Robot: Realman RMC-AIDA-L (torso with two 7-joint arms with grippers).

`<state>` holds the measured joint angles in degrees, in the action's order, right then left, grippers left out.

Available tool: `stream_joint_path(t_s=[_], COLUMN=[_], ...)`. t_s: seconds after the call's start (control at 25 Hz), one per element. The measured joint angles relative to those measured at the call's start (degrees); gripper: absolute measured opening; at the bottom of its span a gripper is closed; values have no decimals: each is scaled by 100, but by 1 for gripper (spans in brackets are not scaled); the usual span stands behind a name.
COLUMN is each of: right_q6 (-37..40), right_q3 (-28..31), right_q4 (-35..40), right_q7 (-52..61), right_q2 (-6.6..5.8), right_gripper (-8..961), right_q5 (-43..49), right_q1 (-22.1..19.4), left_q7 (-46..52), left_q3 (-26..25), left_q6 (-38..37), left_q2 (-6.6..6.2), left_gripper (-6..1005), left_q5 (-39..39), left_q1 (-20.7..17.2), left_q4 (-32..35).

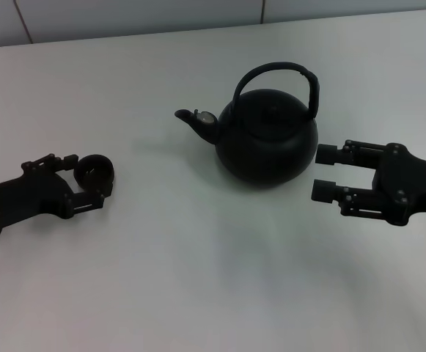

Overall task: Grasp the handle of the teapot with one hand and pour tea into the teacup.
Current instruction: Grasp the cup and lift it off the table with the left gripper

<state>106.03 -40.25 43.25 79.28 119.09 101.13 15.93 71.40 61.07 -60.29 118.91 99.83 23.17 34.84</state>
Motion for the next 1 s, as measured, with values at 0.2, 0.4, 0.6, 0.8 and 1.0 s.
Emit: stream_joint_path(t_s=[0.2,0.4,0.6,0.8,1.0], right_q6=[29,32,32,-5,-31], right_q3=[0,0,0,0,0], right_q4=[11,17,22,9,1], right_q7=[2,8,9,9,9], right_q2=[0,0,0,-4,-13], right_gripper=[699,698,698,698,698], right_q5=[0,0,1,3,45], right_q1=[-5,-5,-3,-2,-2], left_q7=[25,75,69,38,37], left_q3=[1,1,35,87,232], left_q6=[9,26,21,2,-29], left_q2=[0,0,0,0,-6], left_gripper=[767,761,709,675,675], left_q5=[-6,-10,-14,-11,-113], left_q1=[57,88,91,99,116], left_q4=[-68,-82,-79,-48,-21])
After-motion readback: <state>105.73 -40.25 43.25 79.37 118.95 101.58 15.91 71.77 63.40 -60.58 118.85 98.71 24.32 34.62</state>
